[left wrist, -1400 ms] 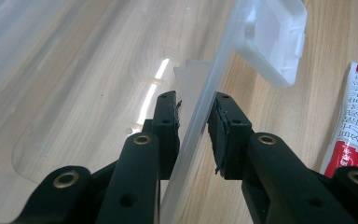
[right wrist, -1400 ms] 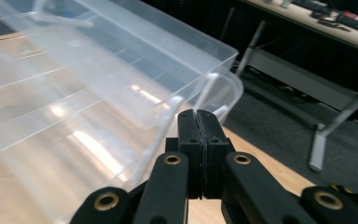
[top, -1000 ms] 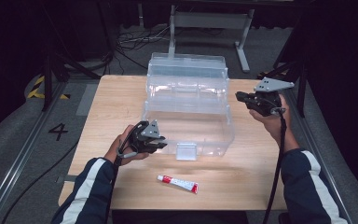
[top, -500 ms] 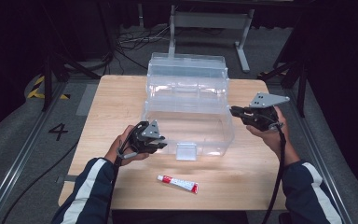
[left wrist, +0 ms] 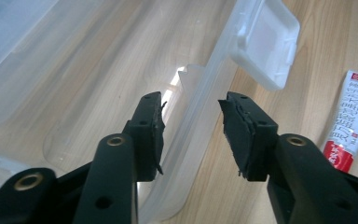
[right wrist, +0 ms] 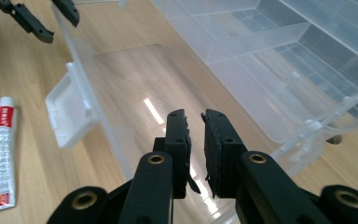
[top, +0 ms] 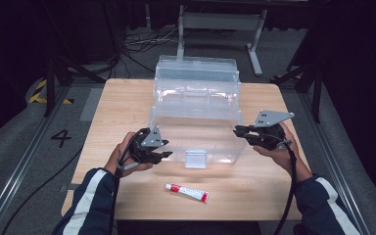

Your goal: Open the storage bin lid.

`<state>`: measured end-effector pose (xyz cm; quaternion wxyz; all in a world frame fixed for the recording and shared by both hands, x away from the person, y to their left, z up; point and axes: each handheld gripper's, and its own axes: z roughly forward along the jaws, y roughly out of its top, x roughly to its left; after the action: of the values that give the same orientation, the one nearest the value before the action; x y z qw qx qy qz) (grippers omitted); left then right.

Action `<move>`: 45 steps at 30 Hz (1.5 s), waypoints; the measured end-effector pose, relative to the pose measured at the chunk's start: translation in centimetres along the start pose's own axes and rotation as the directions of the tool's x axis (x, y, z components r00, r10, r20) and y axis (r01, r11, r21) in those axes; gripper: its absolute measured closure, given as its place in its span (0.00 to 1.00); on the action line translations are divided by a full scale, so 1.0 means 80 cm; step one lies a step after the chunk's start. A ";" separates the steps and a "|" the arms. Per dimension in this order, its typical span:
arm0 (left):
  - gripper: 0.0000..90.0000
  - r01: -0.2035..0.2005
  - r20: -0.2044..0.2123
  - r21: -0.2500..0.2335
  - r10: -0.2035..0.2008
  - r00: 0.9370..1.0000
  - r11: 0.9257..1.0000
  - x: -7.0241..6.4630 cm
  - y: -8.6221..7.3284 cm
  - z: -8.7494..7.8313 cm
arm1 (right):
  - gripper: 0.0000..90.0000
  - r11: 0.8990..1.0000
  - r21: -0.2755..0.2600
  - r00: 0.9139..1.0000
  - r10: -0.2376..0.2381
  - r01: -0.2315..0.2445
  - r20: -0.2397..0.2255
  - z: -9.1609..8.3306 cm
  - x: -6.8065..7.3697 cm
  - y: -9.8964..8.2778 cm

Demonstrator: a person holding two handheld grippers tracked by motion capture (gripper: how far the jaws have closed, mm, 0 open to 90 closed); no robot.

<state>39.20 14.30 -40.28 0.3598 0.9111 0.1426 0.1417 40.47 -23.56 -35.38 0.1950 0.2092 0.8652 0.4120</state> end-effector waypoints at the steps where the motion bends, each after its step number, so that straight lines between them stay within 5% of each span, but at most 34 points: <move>1: 0.62 0.005 -0.005 -0.006 -0.005 1.000 1.000 -0.001 -0.001 -0.001 | 0.89 1.000 0.002 1.000 -0.005 0.005 -0.008 0.001 0.003 0.000; 11: 0.46 0.059 -0.058 -0.027 -0.061 0.996 0.998 -0.006 -0.016 -0.024 | 0.86 0.999 0.017 0.998 -0.039 0.040 -0.058 0.008 0.024 0.001; 23: 0.30 0.116 -0.168 -0.083 -0.129 0.977 0.990 -0.015 -0.033 -0.057 | 0.82 0.997 0.046 0.988 -0.054 0.061 -0.142 0.015 0.045 -0.004; 28: 0.28 0.119 -0.234 0.002 -0.115 0.965 0.993 -0.018 -0.055 -0.057 | 0.80 0.992 0.077 0.976 -0.086 0.103 -0.200 0.028 0.066 -0.004; 37: 0.28 0.182 -0.199 0.050 -0.169 0.965 0.982 -0.018 -0.095 -0.047 | 0.79 0.984 0.109 0.956 -0.108 0.142 -0.272 0.047 0.093 -0.009; 40: 0.28 0.228 -0.175 0.056 -0.216 0.961 0.972 -0.014 -0.112 -0.037 | 0.79 0.983 0.118 0.947 -0.101 0.144 -0.306 0.054 0.100 -0.010; 45: 0.27 0.230 -0.184 0.121 -0.206 0.961 0.966 -0.015 -0.130 -0.023 | 0.77 0.972 0.154 0.929 -0.113 0.177 -0.352 0.074 0.121 -0.012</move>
<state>35.80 22.30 -46.43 0.2941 0.8976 0.2822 0.1678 35.25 -15.30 -41.21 0.0523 0.0869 0.9330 0.3452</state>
